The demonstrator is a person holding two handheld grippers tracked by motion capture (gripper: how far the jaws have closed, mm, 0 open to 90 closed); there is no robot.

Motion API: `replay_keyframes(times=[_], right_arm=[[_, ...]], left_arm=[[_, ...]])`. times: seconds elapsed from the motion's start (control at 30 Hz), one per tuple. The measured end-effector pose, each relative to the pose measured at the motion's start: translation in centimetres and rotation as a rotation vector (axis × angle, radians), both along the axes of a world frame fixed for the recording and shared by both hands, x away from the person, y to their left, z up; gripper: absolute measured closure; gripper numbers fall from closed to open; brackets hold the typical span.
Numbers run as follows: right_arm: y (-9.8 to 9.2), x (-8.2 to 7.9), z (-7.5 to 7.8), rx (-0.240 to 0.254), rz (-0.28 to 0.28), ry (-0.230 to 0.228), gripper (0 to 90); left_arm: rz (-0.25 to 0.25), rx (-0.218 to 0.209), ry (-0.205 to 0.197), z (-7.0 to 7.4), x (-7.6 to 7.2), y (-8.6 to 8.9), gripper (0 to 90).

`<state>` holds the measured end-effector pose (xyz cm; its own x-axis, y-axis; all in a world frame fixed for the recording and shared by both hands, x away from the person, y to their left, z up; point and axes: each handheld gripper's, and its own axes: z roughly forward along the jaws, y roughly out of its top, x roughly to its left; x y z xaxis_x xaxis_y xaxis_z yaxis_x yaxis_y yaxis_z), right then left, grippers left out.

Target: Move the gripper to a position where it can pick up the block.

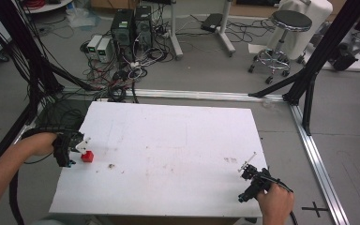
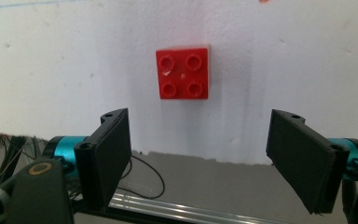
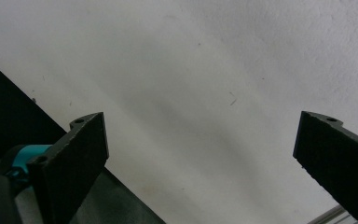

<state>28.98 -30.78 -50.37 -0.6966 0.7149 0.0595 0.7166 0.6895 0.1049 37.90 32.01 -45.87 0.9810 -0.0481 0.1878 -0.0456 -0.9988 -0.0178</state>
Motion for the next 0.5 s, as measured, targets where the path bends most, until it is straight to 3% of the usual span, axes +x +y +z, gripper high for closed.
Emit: replay_keyframes(times=[0.5], right_arm=[[0.0, 0.0, -0.1, -0.003, 0.004, 0.002, 2.3]], left_arm=[[-0.015, 0.012, 0.053, -2.1, 1.7, -1.2, 22.5]])
